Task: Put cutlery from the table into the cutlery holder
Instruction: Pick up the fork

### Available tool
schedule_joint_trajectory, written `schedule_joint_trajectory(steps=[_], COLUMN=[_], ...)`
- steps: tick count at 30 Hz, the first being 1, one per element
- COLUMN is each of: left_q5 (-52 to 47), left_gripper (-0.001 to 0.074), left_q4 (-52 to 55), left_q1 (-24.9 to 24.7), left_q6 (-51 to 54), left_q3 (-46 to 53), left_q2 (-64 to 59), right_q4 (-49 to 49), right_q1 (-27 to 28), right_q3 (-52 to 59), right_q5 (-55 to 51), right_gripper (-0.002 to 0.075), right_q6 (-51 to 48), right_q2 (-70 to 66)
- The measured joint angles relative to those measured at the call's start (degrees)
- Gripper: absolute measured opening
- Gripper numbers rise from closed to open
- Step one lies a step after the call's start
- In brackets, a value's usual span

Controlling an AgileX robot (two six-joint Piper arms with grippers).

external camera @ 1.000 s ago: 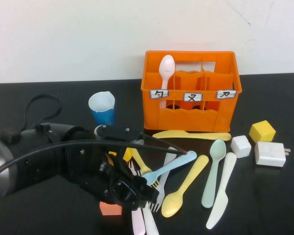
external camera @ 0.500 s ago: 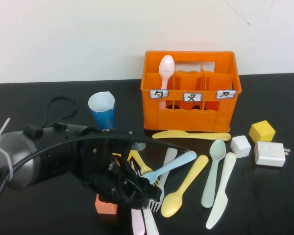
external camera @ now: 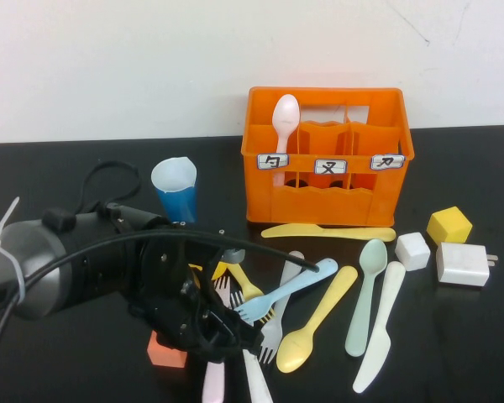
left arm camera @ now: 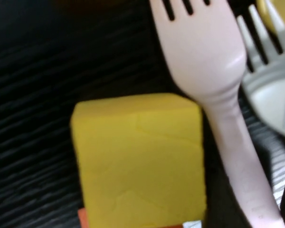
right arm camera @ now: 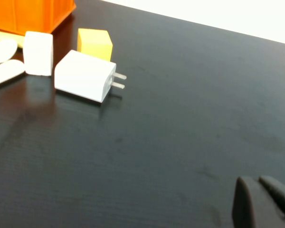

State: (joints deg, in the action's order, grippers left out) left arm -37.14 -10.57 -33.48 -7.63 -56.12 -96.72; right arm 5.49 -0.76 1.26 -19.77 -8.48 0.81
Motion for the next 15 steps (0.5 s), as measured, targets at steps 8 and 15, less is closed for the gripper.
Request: schedule_joint_trajectory(steps=[8,15], left_q5=[-3.8,-3.4], left_gripper=[0.028,0.0267], left_q4=[2.1,1.7], left_q1=[1.7,2.1], left_q6=[0.0,-0.1], left_q3=[-0.3,-0.3], left_q2=[0.0,-0.4], right_q4=[0.0,0.0], right_q1=[0.0,0.0], right_q3=[0.0,0.0], right_q5=[0.0,0.0], right_gripper=[-0.0003,-0.0003], right_q6=[0.0,0.0], right_q2=[0.0,0.0])
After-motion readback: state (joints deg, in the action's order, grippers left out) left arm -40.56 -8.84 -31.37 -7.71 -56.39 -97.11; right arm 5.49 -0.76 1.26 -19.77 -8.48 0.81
